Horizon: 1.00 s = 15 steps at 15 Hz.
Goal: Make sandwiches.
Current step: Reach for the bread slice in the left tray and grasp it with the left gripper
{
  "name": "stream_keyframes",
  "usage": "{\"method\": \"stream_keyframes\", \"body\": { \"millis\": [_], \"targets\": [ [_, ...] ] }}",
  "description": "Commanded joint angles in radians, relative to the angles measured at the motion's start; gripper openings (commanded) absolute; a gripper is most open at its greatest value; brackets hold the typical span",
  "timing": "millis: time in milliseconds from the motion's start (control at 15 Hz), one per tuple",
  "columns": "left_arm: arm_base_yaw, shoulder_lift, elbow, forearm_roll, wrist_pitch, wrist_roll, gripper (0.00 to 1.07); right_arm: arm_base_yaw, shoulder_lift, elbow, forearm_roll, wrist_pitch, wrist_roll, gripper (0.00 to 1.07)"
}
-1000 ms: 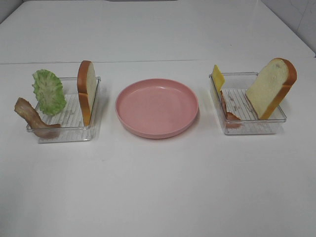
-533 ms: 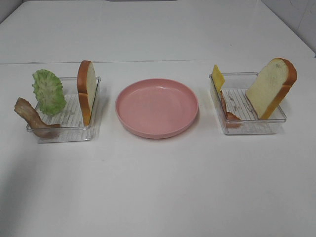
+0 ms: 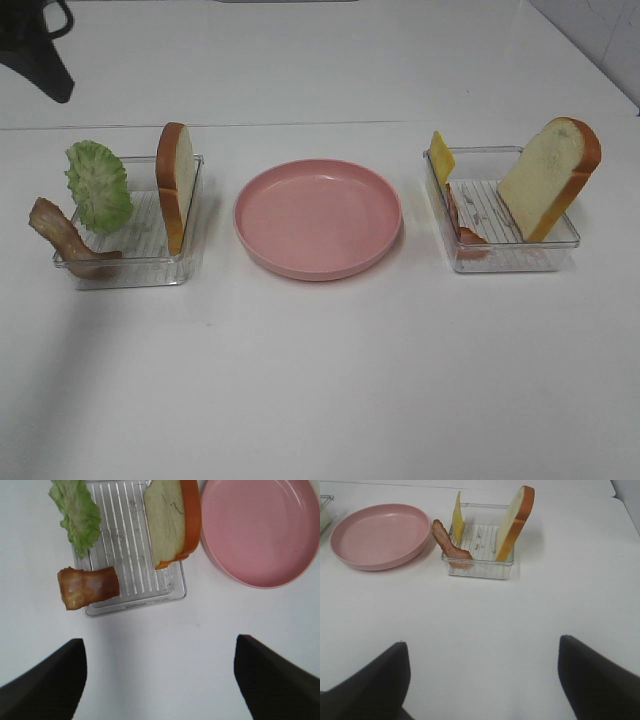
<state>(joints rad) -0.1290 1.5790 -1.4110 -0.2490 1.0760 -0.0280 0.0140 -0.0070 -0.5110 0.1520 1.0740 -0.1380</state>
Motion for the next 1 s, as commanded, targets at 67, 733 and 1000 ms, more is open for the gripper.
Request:
{"method": "stream_keyframes", "body": {
  "millis": [67,733,1000],
  "targets": [
    [-0.07,0.109,-0.091,0.093,0.015,-0.103,0.76,-0.002,-0.014,0.004,0.0,-0.009,0.001,0.77],
    [-0.239,0.478,-0.427,0.357,0.045,-0.347,0.76,-0.002,-0.014,0.004,0.0,-0.009,0.001,0.77],
    [-0.239,0.518,-0.428,0.339,-0.021,-0.352,0.76,-0.002,-0.014,0.004,0.0,-0.009,0.001,0.77]
  ]
}}
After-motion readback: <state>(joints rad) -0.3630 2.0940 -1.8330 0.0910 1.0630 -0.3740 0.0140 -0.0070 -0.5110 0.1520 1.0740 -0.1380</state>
